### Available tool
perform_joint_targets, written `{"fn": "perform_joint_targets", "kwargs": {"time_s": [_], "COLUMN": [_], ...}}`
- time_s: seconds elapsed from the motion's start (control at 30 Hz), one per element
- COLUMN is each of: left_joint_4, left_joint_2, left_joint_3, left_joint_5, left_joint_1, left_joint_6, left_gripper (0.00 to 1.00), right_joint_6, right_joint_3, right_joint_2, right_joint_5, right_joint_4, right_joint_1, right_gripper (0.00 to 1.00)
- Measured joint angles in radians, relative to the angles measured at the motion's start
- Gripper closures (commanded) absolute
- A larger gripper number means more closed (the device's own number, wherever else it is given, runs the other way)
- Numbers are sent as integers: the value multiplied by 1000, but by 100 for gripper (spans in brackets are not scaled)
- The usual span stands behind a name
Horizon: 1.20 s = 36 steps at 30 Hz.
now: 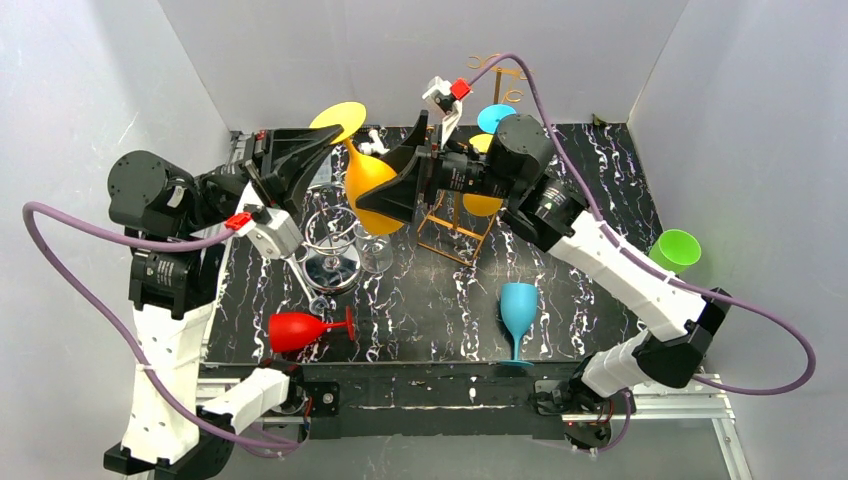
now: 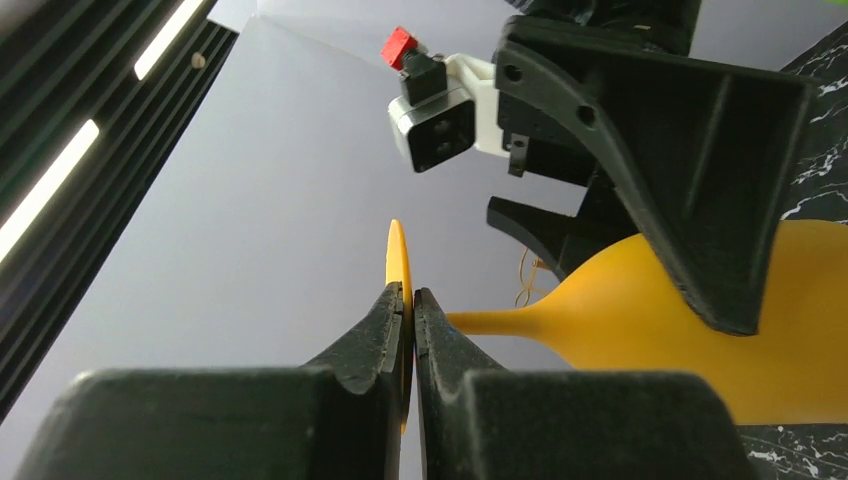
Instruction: Place the wine glass upside down on the wine glass rack
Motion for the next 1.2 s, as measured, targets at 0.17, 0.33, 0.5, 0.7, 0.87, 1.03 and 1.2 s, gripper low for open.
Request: {"fn": "perform_joint_targets", "kwargs": {"time_s": [0.17,0.33,0.5,0.7,0.87,1.03,1.2], "left_joint_4": [-1,-6,-16,-16,1,28,59], "left_joint_2": [-5,-4,6,15,29,40,24], "left_joint_3": [-6,-3,-2,-2,-1,-3,-34], "left_joint_5": [28,34,34,36,3,-32,-110], "left_joint_1": [-8,-15,-15,-28,-30,-30,-30], "left_joint_6": [30,39,39,39,32,23,-10], "left_gripper": [100,100,100,70,55,2,2], "right_joint_6": [103,150,164,104,41,17,-26], "right_joint_3": [-53,-93,-98,-85,-84,-85,-83], "right_joint_2": [3,45,75,72,33,-47,-134], "right_joint_5": [-39,-66,-101,-110,-70,-50,-15], "right_joint_4": [198,314,343,280,200,164,87], "right_joint_1": [8,41,45,52,39,-29,-211], "right_gripper": [2,2,20,33,38,39,43]}}
